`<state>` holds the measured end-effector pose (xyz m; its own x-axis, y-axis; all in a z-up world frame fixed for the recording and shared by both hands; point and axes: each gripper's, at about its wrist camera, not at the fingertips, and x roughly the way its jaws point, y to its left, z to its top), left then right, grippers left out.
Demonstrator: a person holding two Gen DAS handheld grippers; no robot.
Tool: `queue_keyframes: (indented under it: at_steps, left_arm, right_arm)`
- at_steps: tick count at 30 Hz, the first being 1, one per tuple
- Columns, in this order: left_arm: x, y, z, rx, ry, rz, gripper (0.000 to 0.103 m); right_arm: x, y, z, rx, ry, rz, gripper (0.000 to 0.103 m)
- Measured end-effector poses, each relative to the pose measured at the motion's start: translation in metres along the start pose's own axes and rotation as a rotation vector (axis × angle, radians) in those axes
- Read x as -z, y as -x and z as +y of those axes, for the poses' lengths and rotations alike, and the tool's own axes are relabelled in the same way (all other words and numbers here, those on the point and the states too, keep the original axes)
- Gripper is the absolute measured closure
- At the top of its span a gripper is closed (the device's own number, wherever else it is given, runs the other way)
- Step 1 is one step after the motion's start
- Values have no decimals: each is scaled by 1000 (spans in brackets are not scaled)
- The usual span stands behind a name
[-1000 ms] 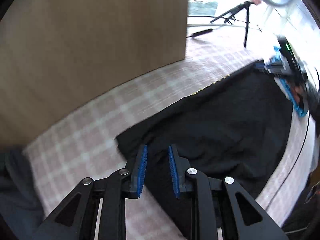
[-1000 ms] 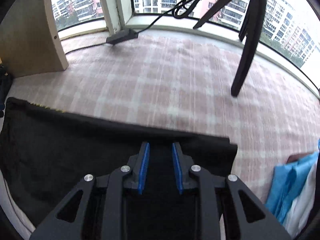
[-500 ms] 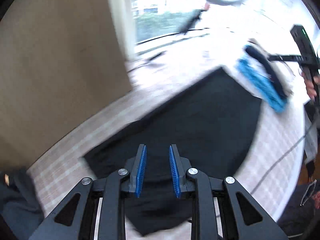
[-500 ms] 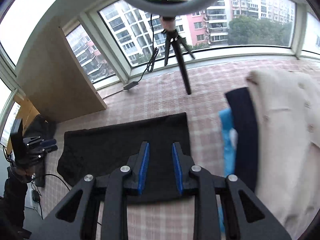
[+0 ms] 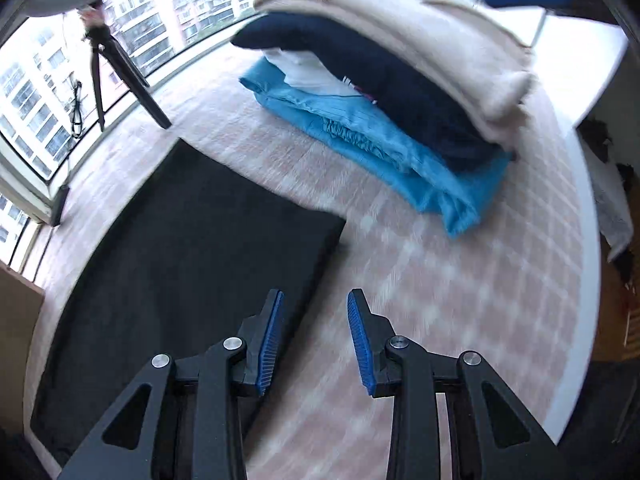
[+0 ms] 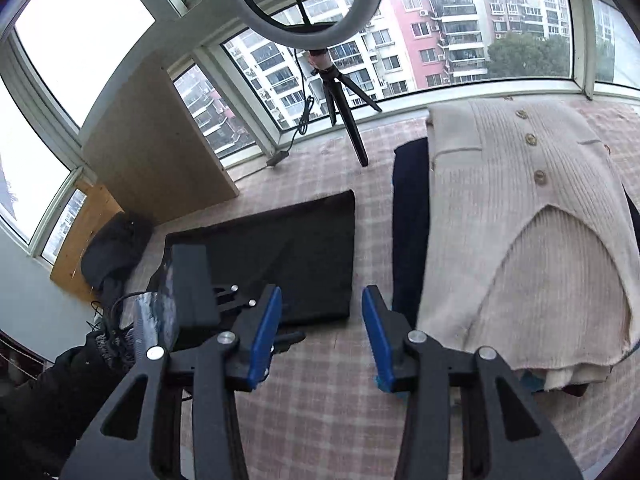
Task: Fold clothes
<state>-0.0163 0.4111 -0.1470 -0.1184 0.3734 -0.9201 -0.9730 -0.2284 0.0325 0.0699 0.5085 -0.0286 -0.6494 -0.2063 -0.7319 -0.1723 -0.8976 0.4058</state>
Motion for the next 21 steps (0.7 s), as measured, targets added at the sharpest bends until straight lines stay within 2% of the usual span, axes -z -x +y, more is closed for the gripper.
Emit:
queue_keyframes:
  at_steps: [7, 9, 12, 16, 19, 20, 21]
  left_arm:
    - [-23, -41, -7, -54, -13, 121, 72]
    - [-28, -40, -12, -35, -35, 134, 72]
    - [-33, -42, -21, -45, -80, 150, 70]
    - [-38, -50, -13, -61, -33, 167, 69]
    - [-32, -42, 1, -24, 47, 121, 84]
    - [-30, -39, 6, -11, 73, 105, 97]
    - [-28, -36, 10, 2, 100, 90, 97]
  right_arm:
    - [6, 23, -30, -36, 50, 26, 61]
    - [0, 27, -34, -43, 58, 20, 61]
    - [-10, 28, -39, -53, 61, 13, 61]
    - [-31, 21, -38, -82, 49, 3, 61]
    - [-51, 12, -33, -75, 53, 6, 61]
    - [-58, 10, -30, -65, 55, 7, 61]
    - [-65, 7, -28, -55, 56, 8, 61]
